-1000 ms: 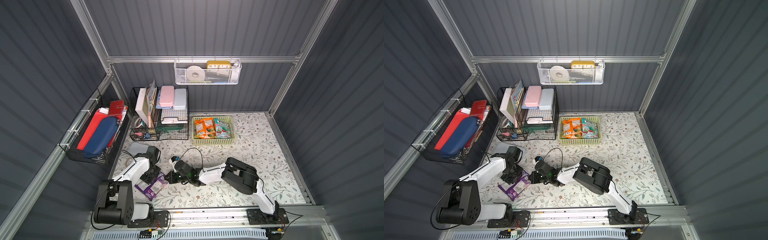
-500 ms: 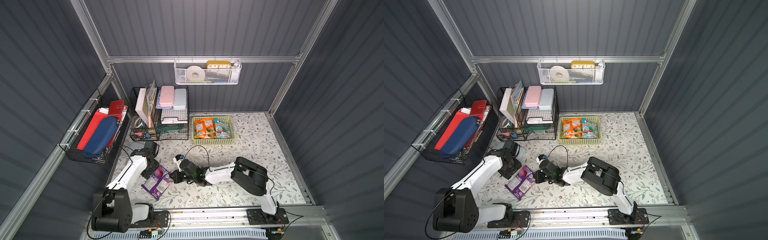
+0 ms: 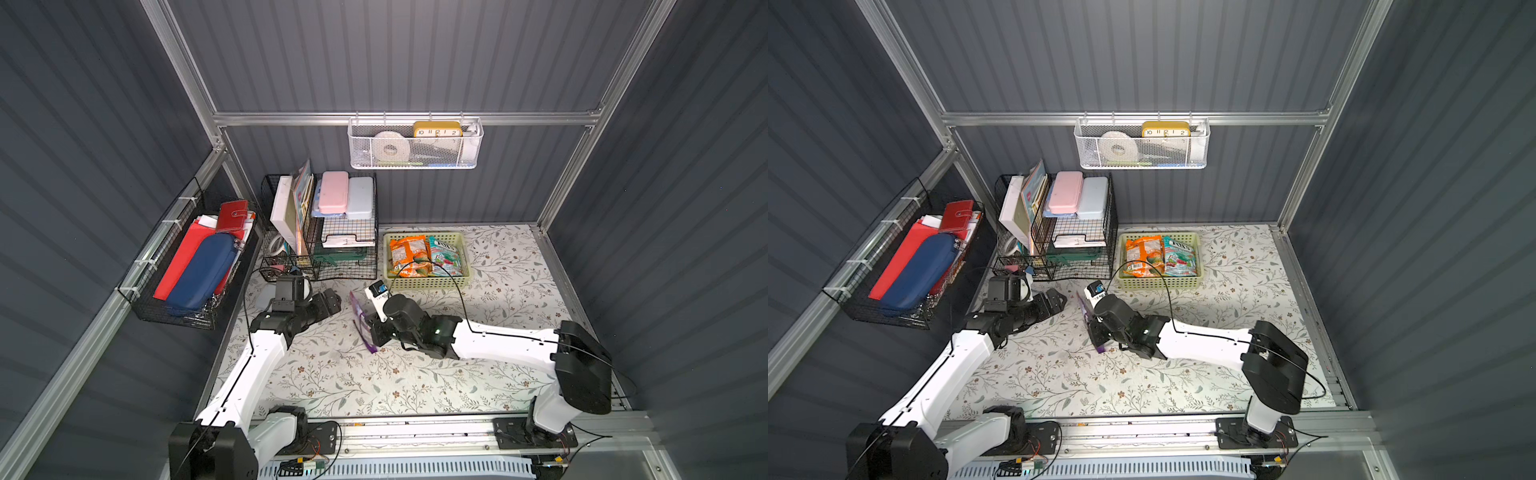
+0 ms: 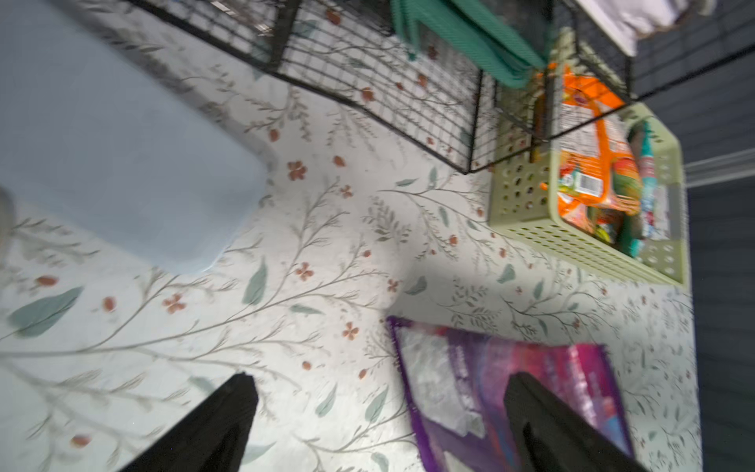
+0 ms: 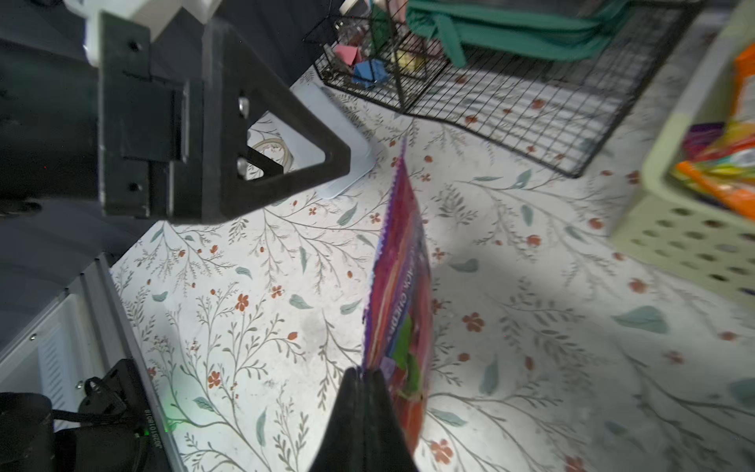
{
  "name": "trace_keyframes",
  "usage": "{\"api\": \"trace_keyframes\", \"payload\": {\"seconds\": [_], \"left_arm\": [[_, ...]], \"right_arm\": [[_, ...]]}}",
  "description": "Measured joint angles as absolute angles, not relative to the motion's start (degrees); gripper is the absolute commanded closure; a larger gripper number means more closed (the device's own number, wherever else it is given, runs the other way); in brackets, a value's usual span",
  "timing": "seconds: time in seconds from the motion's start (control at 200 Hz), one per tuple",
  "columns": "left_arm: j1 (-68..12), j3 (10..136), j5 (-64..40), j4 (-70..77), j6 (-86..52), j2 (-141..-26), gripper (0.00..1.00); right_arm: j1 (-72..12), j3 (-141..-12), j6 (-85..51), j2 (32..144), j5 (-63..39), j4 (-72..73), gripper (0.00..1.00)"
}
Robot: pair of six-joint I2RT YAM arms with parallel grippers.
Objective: Put the candies in the basket
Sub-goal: Pick up the candy at the center of the board, then place the candy in the basket.
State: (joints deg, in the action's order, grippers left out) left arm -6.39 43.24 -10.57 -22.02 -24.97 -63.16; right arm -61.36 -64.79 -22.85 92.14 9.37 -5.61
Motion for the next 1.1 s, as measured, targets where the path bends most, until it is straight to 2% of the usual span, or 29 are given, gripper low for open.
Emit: {"api": "trace_keyframes", "payload": {"seconds": [0.24,0.475,0.78,0.986,1.101], "left_arm": [[-7.2,36.6,-16.3,-13.6,-20.6,-63.5,0.01],[-7.4,32.9,-19.4,-7.3,-18.8,-63.5,0.01],[-7.6,30.0,-22.9,-2.8,-17.3,-61.5,0.01],[-7.6,29.7,-22.4,-2.5,-16.9,-59.0,0.01],[-7.9,29.7,-22.0,-2.6,-16.7,-58.8,0.01]], "right_arm": [[-51.7,-64.3,-16.4,82.3,10.3,-11.8,1.00],[-39.1,-68.1,-4.8,81.2,5.8,-17.0,1.00],[-31.9,-78.7,10.0,91.5,-1.5,-19.6,1.00],[-27.5,-86.1,14.0,98.7,-14.8,-22.8,1.00],[-25.8,-90.5,14.9,103.2,-16.0,-23.9,1.00]]}}
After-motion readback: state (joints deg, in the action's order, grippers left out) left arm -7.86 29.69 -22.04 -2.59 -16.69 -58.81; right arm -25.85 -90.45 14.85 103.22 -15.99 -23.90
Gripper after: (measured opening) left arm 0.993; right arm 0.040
